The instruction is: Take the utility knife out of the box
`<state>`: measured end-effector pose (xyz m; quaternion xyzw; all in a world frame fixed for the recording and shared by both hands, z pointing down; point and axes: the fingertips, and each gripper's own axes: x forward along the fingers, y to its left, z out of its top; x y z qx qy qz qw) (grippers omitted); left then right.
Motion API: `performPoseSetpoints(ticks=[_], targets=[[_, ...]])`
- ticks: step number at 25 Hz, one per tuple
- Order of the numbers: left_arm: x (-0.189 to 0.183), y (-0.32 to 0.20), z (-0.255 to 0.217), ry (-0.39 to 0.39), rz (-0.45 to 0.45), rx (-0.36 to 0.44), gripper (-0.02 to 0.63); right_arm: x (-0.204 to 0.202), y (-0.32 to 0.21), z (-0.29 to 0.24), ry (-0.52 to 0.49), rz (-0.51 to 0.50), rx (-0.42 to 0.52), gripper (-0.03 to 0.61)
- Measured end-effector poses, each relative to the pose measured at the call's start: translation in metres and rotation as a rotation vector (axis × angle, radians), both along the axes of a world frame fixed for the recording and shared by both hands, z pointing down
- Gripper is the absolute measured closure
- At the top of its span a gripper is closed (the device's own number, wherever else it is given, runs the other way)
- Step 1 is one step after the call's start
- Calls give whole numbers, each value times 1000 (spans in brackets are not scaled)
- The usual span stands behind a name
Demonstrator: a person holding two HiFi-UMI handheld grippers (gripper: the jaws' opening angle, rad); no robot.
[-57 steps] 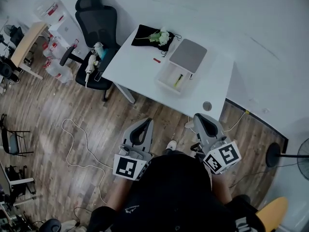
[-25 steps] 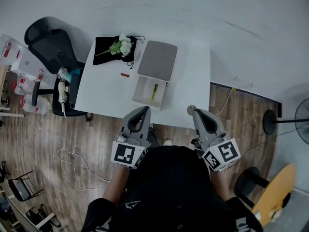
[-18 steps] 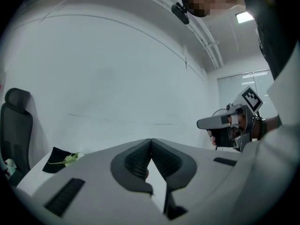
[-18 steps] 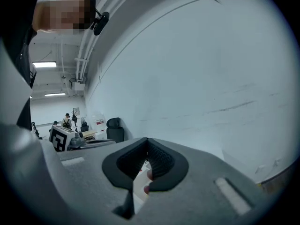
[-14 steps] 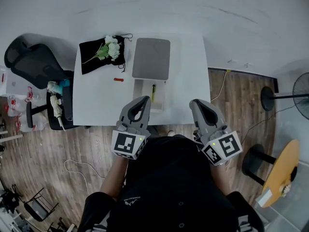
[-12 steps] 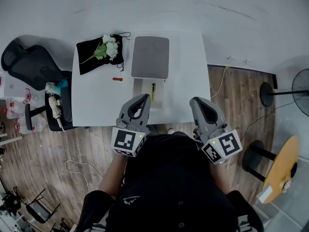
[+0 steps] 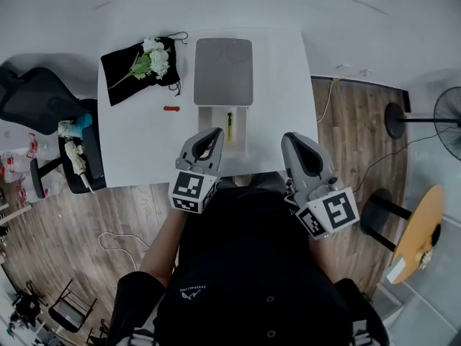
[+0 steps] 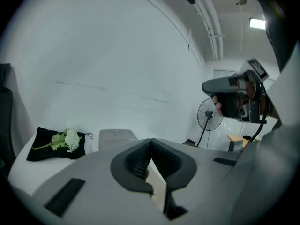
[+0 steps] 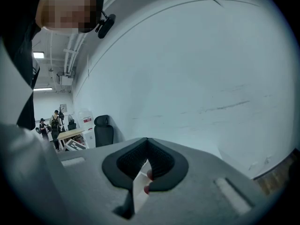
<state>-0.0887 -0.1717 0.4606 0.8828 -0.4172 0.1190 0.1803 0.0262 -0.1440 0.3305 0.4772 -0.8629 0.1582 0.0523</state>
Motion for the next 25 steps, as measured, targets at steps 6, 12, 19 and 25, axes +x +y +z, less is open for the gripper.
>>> performPoseSetpoints(ticks=[6,12,19,25], targets=[[5,-4,33,-23,-24,-93,609,-5,-12,5,8,-50,-18,574],[13,-7,60,-49,-100,-163,609,2,-24,12,2,-141,-36,574],[26,-11,87,-91,-180,-223,609,16,-48,11,26,-234,-26,574],[34,-13,115,-136,-192,-301,609,26,-58,14,25,-235,-33,574]])
